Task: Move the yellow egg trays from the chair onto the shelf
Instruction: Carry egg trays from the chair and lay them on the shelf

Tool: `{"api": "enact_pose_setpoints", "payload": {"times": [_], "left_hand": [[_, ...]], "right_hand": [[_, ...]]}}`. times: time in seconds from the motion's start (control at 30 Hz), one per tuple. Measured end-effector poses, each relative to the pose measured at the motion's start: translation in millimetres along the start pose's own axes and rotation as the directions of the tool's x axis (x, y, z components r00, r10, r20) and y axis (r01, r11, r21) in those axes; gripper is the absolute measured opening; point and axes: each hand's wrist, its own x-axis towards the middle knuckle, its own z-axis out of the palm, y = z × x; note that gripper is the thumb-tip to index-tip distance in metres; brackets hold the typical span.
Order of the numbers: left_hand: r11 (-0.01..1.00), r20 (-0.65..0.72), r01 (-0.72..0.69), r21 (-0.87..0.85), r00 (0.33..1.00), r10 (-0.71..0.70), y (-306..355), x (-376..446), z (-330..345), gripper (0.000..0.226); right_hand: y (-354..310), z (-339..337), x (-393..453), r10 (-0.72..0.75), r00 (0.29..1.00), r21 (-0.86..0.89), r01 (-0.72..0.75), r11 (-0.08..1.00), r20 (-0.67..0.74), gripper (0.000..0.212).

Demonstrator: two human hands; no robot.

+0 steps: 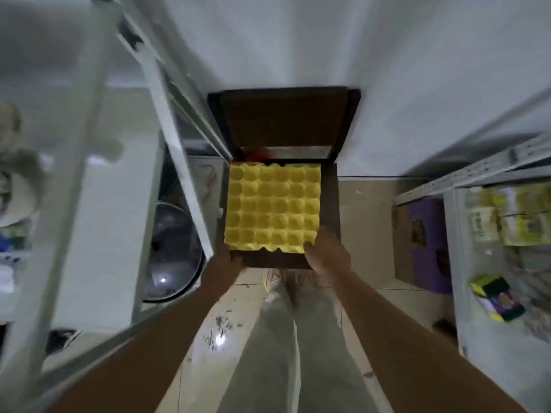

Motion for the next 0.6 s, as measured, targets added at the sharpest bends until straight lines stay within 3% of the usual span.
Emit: {"api": "enact_pose_setpoints", "payload": {"times": [0.1,0.2,0.37,0.43,0.53,0.6], "left_hand": [[0.997,-0.154,0.077,0.009,0.985,-0.074,3,62,2,0.041],[0.994,-0.188,0.104,0.015,0.977,-0.099,4,102,6,0.046],[0.975,-0.383,0.222,0.015,0.902,-0.200,3,131,19,0.033],[0.973,-0.442,0.228,0.024,0.876,-0.194,4,132,24,0.027],[0.966,-0.464,0.253,0.044,0.862,-0.205,3,136,28,0.021],[0.968,-0.469,0.250,0.030,0.858,-0.208,2,139,33,0.021]], "right_hand": [[7,11,67,0.076,0.991,0.064,-0.069,0.995,-0.106,0.042],[17,30,116,0.112,0.985,0.058,-0.105,0.993,-0.128,0.041],[37,56,153,0.001,0.968,-0.024,-0.008,1.000,-0.251,0.020],[42,58,158,-0.009,0.963,-0.019,0.004,1.000,-0.268,0.021],[46,57,165,0.023,0.962,0.008,-0.022,1.000,-0.271,0.026],[48,56,167,-0.018,0.955,-0.038,0.007,0.999,-0.296,0.017]]}}
